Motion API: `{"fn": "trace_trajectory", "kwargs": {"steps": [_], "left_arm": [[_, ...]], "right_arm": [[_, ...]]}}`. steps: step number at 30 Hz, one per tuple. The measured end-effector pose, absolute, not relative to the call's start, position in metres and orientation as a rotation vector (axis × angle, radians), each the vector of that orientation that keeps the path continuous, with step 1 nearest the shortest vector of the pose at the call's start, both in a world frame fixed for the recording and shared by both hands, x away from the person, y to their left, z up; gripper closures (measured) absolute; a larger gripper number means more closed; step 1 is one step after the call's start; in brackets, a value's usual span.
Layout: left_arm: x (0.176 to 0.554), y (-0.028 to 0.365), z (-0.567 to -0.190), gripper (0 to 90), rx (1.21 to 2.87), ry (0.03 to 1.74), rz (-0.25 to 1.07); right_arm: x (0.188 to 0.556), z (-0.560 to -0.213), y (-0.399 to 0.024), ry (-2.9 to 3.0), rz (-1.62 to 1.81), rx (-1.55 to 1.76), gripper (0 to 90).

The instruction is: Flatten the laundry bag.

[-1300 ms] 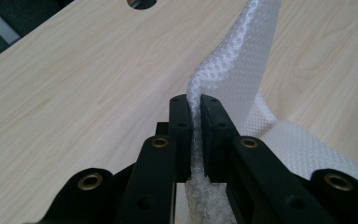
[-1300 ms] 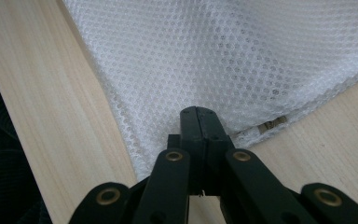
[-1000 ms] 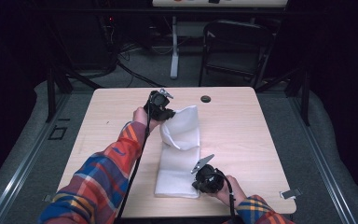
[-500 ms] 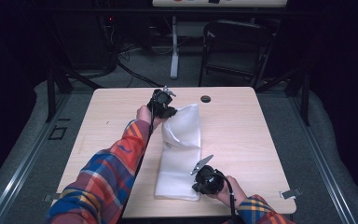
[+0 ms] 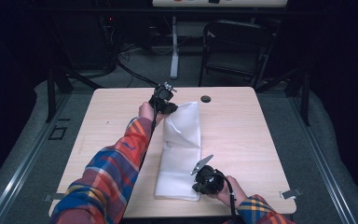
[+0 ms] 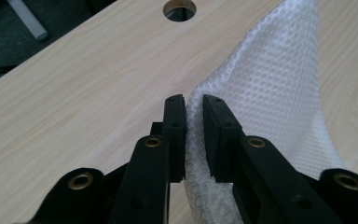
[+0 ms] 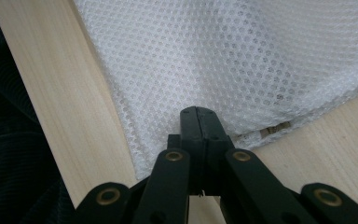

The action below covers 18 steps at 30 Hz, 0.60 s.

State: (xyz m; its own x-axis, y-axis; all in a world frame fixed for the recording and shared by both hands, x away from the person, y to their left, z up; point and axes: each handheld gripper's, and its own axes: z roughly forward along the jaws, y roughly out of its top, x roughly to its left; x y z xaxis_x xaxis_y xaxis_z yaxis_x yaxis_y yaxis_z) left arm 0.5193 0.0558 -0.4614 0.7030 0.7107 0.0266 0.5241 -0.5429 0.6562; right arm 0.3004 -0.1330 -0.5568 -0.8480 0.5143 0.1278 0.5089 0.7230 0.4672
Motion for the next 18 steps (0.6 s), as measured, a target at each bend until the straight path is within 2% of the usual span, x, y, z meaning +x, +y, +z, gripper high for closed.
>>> {"fn": "trace_trajectory", "kwargs": {"steps": [7,11,15,18], "left_arm": [[0.53,0.054,-0.457,73.9,2.242,0.98,0.42],[0.535,0.057,-0.446,66.3,2.182,1.022,0.451],[0.532,0.057,-0.439,54.8,2.198,1.0,0.438],[0.527,0.06,-0.438,46.2,2.211,0.979,0.403]], "right_arm": [[0.301,-0.556,-0.133,2.912,0.759,0.845,90.0],[0.301,-0.555,-0.133,2.915,0.75,0.843,90.0],[0.302,-0.555,-0.134,2.916,0.757,0.855,89.9],[0.302,-0.552,-0.135,2.906,0.769,0.857,79.5]]}}
